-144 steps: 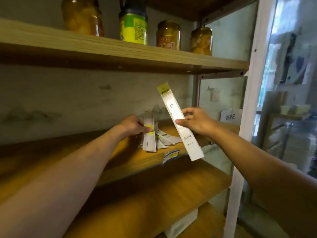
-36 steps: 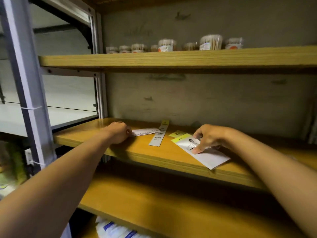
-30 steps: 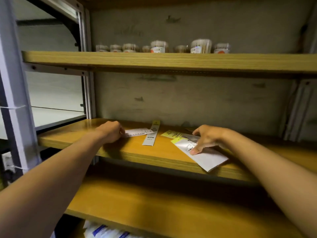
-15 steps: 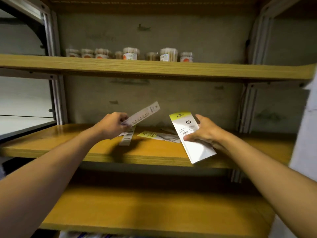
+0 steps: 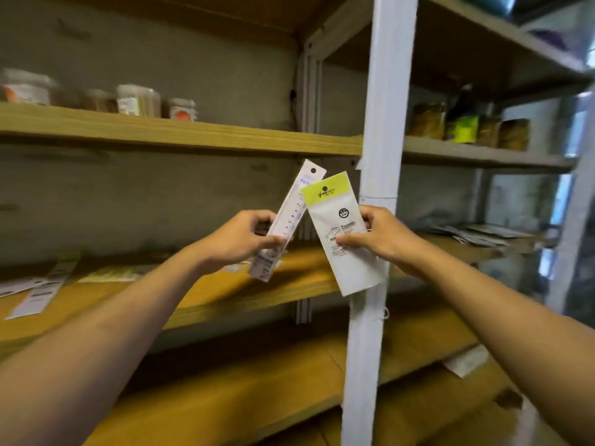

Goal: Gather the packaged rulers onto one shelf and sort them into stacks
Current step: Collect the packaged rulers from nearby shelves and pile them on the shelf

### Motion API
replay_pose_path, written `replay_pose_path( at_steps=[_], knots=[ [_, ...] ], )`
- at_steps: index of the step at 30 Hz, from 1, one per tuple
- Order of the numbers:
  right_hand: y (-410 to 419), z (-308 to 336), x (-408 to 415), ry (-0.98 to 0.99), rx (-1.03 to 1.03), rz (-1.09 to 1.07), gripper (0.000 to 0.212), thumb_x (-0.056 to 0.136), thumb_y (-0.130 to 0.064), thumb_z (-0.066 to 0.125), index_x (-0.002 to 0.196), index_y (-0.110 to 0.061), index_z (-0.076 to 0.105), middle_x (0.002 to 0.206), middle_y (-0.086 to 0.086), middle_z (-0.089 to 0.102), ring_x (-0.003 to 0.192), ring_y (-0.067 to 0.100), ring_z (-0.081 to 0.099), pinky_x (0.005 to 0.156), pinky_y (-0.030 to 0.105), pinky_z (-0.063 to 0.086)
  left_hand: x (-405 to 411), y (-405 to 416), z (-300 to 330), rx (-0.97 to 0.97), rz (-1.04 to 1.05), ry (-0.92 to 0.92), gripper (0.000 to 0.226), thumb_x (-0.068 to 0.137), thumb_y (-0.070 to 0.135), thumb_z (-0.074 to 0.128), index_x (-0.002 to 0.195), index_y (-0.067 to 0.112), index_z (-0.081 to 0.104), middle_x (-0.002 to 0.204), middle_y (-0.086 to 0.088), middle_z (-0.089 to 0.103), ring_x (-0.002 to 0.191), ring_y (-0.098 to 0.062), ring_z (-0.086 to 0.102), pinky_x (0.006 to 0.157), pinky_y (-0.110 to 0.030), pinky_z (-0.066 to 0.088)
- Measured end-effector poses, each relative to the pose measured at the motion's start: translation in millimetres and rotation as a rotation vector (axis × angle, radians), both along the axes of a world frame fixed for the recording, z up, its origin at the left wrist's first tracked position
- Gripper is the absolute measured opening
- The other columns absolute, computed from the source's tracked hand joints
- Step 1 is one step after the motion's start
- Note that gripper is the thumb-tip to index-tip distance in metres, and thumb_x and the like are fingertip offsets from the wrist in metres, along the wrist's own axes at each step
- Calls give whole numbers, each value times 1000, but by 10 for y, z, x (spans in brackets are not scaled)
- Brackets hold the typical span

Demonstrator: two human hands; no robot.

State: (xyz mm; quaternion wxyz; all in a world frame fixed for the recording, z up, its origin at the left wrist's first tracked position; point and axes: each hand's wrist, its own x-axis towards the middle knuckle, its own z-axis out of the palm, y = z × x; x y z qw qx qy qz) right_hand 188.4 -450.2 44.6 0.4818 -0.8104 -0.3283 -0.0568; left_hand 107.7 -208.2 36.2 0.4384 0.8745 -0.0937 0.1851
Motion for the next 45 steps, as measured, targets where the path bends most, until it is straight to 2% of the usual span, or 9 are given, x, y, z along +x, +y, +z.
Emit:
replay_pose_path(
  at_steps=[7, 12, 19, 23, 30, 34, 37, 40, 45],
  knots=[
    [-1381, 57, 261, -40, 99, -175, 28, 79, -15, 77, 104, -21, 66, 96, -8, 72, 79, 2, 71, 62, 17, 55, 671, -1512, 125, -40, -247, -16, 37, 90, 12, 66, 126, 16, 57, 115, 6, 67, 103, -9, 66, 77, -27, 59],
    [-2412, -133, 657, 4, 71, -337, 29, 79, -27, 77, 105, -29, 64, 107, -4, 72, 88, 11, 71, 79, 39, 59, 1265, -2582, 37, 87, -218, 33, 37, 91, 18, 65, 126, 19, 55, 129, 1, 63, 108, -18, 64, 91, -41, 55],
    [-3572, -397, 1238, 37, 49, -452, 21, 88, -25, 67, 105, -31, 56, 115, 0, 67, 85, 13, 68, 71, 33, 56, 2047, -3468, -131, 87, -115, 124, 38, 92, 13, 62, 129, 15, 53, 138, -7, 55, 116, -25, 58, 87, -37, 53],
    [-3966, -491, 1555, 14, 13, -495, 35, 90, -25, 65, 123, -19, 55, 124, 2, 64, 94, 20, 68, 72, 30, 55, 2415, -3696, -182, -15, -49, 155, 42, 91, 9, 60, 132, 13, 52, 136, -9, 56, 111, -27, 60, 86, -41, 55],
    [-4170, -623, 2092, 63, 10, -480, 38, 92, -23, 63, 128, -18, 52, 132, 4, 59, 96, 20, 67, 69, 27, 54, 2970, -3779, -201, -84, 48, 220, 41, 91, 14, 63, 131, 12, 54, 129, -8, 60, 95, -21, 64, 72, -32, 55],
    [-4190, -668, 2448, 79, 1, -463, 39, 91, -25, 64, 129, -20, 53, 130, 4, 61, 95, 18, 68, 71, 31, 58, 3365, -3832, -180, -168, 45, 241, 8, 93, 11, 60, 100, 13, 63, 121, -9, 64, 87, -16, 64, 63, -27, 51],
    [-4161, -663, 2744, 86, -21, -487, 44, 90, -26, 65, 131, -21, 52, 130, 4, 62, 97, 21, 69, 79, 41, 59, 3710, -3824, -170, -234, 16, 271, 12, 95, 9, 54, 89, 16, 62, 115, -6, 63, 90, -17, 63, 70, -31, 52],
    [-4104, -578, 3054, 83, -37, -502, 48, 89, -27, 67, 133, -21, 51, 130, 4, 61, 97, 21, 69, 80, 42, 59, 4061, -3789, -186, -280, -46, 321, 10, 96, 11, 56, 97, 16, 65, 109, -7, 69, 97, -22, 66, 78, -35, 56],
    [-4053, -380, 3540, 63, -28, -535, 46, 88, -28, 67, 131, -23, 51, 130, 4, 61, 97, 23, 68, 81, 46, 58, 4533, -3727, -151, -288, -101, 393, 16, 93, 14, 62, 109, 10, 63, 101, -12, 71, 86, -21, 71, 63, -28, 59]
  ],
)
